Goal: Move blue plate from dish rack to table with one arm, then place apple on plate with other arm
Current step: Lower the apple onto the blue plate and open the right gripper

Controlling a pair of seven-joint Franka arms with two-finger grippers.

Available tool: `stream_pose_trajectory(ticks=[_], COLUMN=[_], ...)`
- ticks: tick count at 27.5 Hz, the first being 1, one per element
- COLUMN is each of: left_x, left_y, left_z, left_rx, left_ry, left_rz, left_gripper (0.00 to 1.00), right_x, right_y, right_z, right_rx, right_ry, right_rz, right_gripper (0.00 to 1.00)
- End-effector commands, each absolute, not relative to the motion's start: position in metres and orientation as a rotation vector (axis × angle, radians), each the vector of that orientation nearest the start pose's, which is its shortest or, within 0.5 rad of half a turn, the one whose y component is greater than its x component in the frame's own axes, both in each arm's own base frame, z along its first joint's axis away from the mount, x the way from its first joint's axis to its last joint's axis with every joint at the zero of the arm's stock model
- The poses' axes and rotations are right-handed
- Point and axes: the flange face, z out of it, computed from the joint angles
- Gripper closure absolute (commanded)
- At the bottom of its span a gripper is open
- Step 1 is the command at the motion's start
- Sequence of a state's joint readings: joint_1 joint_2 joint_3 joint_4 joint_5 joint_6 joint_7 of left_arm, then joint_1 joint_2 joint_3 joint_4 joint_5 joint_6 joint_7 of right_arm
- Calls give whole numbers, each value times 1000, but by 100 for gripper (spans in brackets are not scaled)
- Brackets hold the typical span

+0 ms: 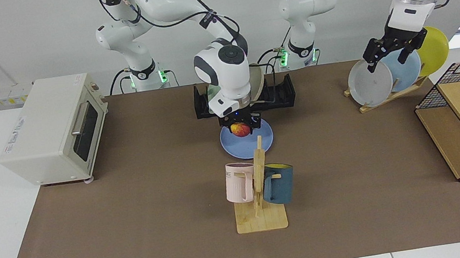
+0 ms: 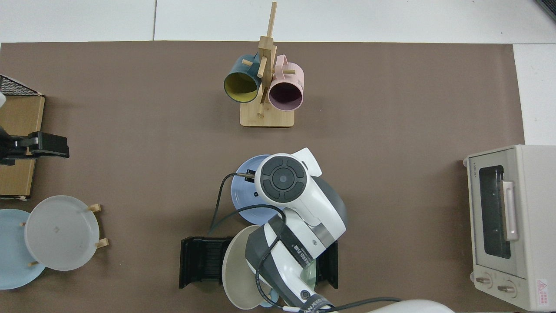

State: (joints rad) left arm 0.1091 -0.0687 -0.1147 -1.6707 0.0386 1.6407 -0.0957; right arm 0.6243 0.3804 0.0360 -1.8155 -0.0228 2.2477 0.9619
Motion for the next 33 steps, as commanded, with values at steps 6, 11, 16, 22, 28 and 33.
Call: stream_pose_trajectory(ticks=[6,11,16,22,28,33], left_x=[528,527,527,527,527,527], left_y=[1,1,3,2,2,3], left_z=[620,620,621,615,613,612], left_rx=[-3105,-3104,-3104,-3105,-3105,-3105], left_ry=[-120,-123,-120,-113,-110,-113], left_rz=[-46,-44,-51,-32,-27,-25], left_gripper=[0,0,0,0,0,0], right_x=[501,502,503,514,519,536], right_y=[400,402,404,405,404,361], right_z=[291,291,294,330,401,452], right_rx=[-3046,-3024,-3026,-3032,-2983,-2965], right_ry=[517,538,551,544,521,488], right_rz=[-87,-80,-77,-78,-171,-217], right_gripper=[100,74,0,0,0,0])
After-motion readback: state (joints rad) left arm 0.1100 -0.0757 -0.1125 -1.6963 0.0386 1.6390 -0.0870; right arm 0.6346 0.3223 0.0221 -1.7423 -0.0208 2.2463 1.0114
